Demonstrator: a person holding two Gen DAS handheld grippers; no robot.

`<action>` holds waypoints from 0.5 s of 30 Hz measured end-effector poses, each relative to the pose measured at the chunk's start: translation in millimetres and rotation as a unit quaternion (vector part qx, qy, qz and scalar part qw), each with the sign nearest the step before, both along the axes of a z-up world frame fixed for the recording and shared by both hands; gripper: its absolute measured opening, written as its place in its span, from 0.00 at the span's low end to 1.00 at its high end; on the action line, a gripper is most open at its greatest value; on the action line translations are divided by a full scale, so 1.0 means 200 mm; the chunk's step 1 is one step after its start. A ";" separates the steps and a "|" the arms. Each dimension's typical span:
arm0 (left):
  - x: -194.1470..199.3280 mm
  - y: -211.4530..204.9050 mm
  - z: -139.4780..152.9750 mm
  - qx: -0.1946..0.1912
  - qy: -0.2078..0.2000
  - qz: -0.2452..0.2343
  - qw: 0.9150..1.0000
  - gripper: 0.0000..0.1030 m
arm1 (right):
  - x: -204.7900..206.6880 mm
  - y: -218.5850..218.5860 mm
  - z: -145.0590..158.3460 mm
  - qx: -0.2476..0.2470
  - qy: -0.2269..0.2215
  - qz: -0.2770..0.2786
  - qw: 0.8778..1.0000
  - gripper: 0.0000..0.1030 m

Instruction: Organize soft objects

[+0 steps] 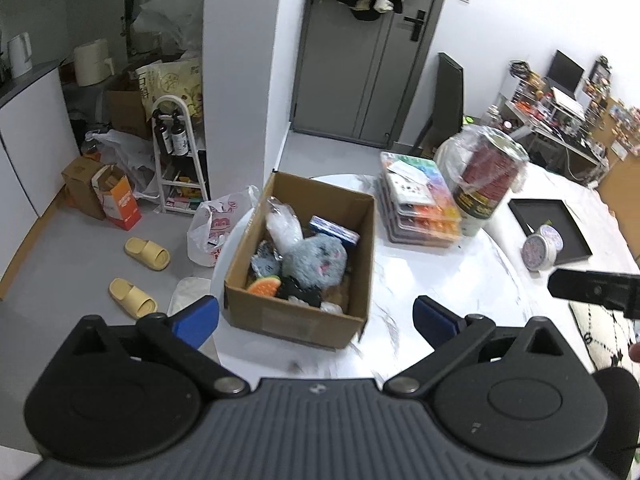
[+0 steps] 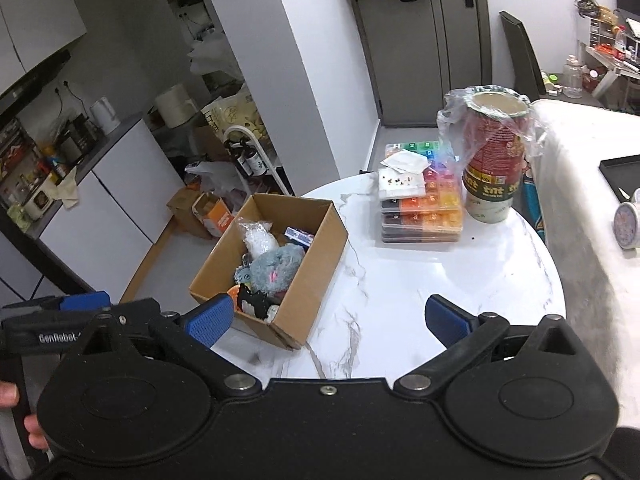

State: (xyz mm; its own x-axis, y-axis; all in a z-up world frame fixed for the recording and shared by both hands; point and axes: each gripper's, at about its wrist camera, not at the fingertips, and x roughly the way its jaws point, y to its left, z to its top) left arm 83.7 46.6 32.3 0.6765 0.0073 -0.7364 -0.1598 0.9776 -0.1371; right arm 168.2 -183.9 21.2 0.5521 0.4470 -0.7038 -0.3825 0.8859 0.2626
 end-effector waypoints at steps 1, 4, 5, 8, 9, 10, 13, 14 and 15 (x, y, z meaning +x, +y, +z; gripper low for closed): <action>-0.02 -0.01 0.00 0.003 0.000 -0.002 1.000 0.99 | -0.02 0.00 0.00 -0.003 -0.003 -0.002 1.000 1.00; -0.08 -0.05 0.01 0.009 -0.003 -0.008 1.000 0.99 | -0.08 -0.02 0.00 -0.003 -0.009 -0.010 1.000 1.00; -0.10 -0.06 0.01 0.010 -0.004 -0.008 1.000 0.99 | -0.10 -0.03 0.00 -0.002 -0.009 -0.013 1.000 1.00; -0.14 -0.07 0.02 0.015 -0.007 -0.008 1.000 0.99 | -0.17 -0.04 -0.01 -0.003 -0.009 -0.017 1.000 1.00; -0.16 -0.07 0.03 0.018 -0.009 -0.009 1.000 0.99 | -0.18 -0.05 -0.01 -0.005 -0.011 -0.019 1.000 1.00; -0.17 -0.07 0.04 0.020 -0.011 -0.011 1.000 0.99 | -0.20 -0.05 -0.01 -0.009 -0.013 -0.020 1.000 1.00; -0.21 -0.10 0.06 0.040 -0.012 -0.022 0.999 0.99 | -0.26 -0.05 0.01 -0.024 -0.023 -0.029 0.999 1.00; -0.22 -0.10 0.07 0.044 -0.014 -0.023 0.999 0.99 | -0.28 -0.06 0.01 -0.024 -0.024 -0.033 0.999 1.00; -0.23 -0.10 0.08 0.046 -0.017 -0.024 0.998 0.99 | -0.29 -0.08 0.02 -0.021 -0.024 -0.037 0.999 1.00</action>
State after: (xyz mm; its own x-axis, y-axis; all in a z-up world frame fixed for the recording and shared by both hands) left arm 37.2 26.0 48.3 0.7023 0.0416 -0.7107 -0.1094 0.9927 -0.0499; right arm 110.6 -198.9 24.6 0.6168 0.3736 -0.6929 -0.3261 0.9224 0.2071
